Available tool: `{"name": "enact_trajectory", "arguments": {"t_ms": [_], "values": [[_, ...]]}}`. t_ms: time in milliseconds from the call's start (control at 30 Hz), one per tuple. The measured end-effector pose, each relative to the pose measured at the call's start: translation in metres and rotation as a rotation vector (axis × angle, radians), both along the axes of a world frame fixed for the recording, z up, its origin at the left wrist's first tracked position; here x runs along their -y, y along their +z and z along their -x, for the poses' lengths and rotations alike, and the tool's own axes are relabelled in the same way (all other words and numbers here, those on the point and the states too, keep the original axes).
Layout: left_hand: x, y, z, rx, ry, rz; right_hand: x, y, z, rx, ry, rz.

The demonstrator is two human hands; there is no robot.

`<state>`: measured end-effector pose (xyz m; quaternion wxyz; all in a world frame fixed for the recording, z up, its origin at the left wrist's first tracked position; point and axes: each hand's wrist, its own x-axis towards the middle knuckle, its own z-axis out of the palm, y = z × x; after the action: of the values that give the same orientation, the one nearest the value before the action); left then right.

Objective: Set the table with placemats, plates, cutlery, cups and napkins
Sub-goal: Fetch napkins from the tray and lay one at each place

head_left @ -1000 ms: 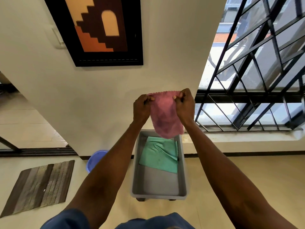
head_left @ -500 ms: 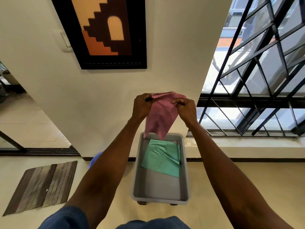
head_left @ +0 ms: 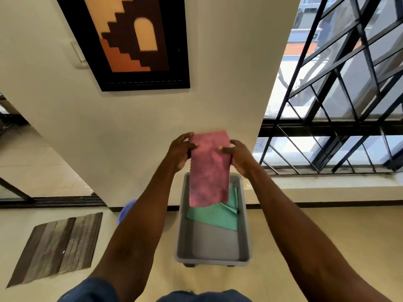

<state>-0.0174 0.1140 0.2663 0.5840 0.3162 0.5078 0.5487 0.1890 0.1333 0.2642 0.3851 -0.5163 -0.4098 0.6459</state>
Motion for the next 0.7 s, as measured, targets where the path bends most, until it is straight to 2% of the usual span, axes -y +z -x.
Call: {"name": "enact_trajectory", "arguments": {"t_ms": [133,267,333,467,567,700], "values": [[0.033,-0.061,0.004,0.175,-0.026,0.315,0.025,-0.048,0.001,-0.006,-0.065,0.140],[0.071,-0.101,-0.001,0.113,-0.268,0.482,0.040,-0.078,-0.001,0.023,-0.066,0.194],[0.080,-0.110,-0.005,0.101,-0.308,0.462,0.044,-0.081,-0.005,0.025,-0.052,0.191],[0.072,-0.110,-0.008,0.172,-0.190,0.334,0.052,-0.074,-0.016,-0.082,0.037,0.254],[0.064,-0.103,-0.005,0.088,-0.192,0.277,0.061,-0.083,-0.023,-0.008,0.116,0.341],[0.059,-0.099,0.005,0.014,-0.140,0.265,0.065,-0.096,-0.018,-0.110,0.062,0.330]]}}
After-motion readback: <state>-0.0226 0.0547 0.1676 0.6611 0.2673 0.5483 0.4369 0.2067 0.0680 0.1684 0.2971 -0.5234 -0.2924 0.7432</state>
